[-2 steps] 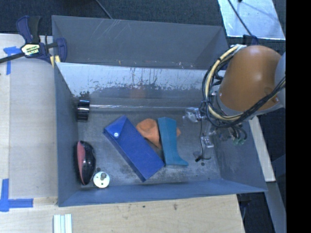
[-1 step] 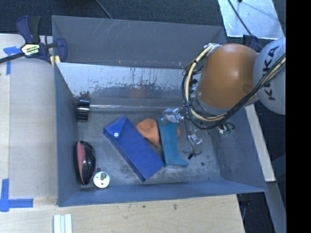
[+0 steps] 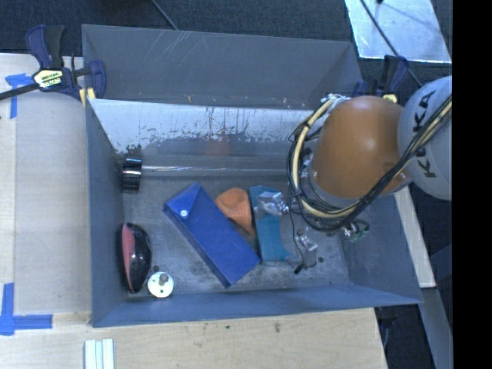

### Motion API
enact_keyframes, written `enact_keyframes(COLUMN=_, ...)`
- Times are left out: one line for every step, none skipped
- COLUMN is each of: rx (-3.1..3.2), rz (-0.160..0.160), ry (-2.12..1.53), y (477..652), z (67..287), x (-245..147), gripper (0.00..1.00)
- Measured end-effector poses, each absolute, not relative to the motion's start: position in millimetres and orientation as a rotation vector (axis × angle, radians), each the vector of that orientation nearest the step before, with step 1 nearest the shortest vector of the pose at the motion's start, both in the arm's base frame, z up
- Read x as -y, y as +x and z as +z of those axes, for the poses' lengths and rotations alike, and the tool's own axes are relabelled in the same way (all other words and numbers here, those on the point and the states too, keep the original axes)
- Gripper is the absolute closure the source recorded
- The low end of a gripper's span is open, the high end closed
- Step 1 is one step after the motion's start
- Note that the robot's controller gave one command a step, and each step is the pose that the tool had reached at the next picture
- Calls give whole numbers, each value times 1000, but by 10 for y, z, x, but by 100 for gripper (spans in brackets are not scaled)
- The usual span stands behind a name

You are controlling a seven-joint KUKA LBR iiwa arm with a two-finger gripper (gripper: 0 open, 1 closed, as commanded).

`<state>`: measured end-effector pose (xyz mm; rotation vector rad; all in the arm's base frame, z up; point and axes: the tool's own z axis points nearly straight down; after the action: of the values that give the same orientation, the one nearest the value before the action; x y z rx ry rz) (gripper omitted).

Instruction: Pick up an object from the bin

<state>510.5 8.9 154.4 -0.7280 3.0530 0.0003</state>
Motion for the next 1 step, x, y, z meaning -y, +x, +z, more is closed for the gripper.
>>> enact_keyframes(rx=-2948, rz=-2, ry=-1073, y=5290, z=1255, x=-70, gripper=0)
